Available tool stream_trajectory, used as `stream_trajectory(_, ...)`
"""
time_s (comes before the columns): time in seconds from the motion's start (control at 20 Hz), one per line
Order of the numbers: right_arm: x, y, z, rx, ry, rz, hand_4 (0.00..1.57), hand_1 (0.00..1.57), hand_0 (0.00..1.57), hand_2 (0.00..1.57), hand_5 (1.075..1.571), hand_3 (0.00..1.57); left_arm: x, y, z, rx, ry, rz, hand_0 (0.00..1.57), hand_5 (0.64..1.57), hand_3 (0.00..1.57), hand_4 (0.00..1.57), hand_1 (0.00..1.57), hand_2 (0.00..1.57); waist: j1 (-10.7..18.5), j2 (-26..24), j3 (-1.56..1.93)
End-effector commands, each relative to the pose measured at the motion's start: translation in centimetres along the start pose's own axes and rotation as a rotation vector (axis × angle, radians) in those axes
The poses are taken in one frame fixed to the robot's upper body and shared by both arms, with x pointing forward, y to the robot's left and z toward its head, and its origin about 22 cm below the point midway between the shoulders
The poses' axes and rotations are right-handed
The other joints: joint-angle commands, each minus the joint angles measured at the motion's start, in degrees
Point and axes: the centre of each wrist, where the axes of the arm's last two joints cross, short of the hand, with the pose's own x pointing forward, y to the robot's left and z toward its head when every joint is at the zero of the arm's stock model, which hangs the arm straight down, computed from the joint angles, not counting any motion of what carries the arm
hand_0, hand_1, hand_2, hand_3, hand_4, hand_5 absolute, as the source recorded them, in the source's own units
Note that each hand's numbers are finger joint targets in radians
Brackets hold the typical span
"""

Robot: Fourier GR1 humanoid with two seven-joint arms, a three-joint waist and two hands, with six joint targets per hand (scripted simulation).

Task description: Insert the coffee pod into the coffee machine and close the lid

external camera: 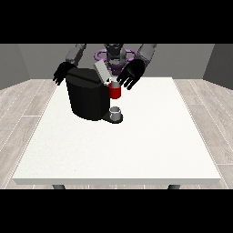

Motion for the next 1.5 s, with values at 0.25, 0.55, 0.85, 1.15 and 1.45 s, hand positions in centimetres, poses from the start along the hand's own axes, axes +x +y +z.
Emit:
stream_trajectory(0.25,1.6,0.9,-1.3,-0.006,-0.013,0.002,0.37,0.00,0.00,0.00,1.571,0.00,0.0,0.1,0.0,-0.077,0.010,-0.101,0.00,1.571,0.00,0.00,0.00,0.00,-0.13,1.31,-0.06)
stream_trajectory(0.55,-0.1,-2.0,-0.8,-0.043,0.017,-0.009,0.39,0.00,0.00,0.00,1.571,0.00,-0.5,1.0,0.5,-0.085,-0.021,-0.090,0.00,1.571,0.00,0.00,0.00,0.00,2.10,-1.37,-0.05)
stream_trajectory(0.85,-1.5,-1.5,0.9,-0.053,0.120,-0.001,0.36,0.00,0.00,0.00,1.571,0.00,-1.4,-4.5,1.0,-0.178,0.022,-0.062,0.00,1.571,0.00,0.00,0.00,0.00,2.79,-6.91,-0.07)
stream_trajectory(1.15,-4.0,-4.8,2.8,-0.066,0.119,-0.002,0.39,0.00,0.00,0.00,1.571,0.00,-1.8,-7.2,1.8,-0.168,0.025,0.043,0.00,1.571,0.00,0.00,0.00,0.00,4.84,-9.47,-0.06)
stream_trajectory(1.45,-6.0,-3.8,4.8,-0.144,0.171,-0.007,0.37,0.00,0.00,0.00,1.571,0.00,-1.8,-11.0,2.6,-0.082,0.012,0.448,0.00,1.571,0.00,0.08,0.00,0.00,9.99,-15.13,-0.09)
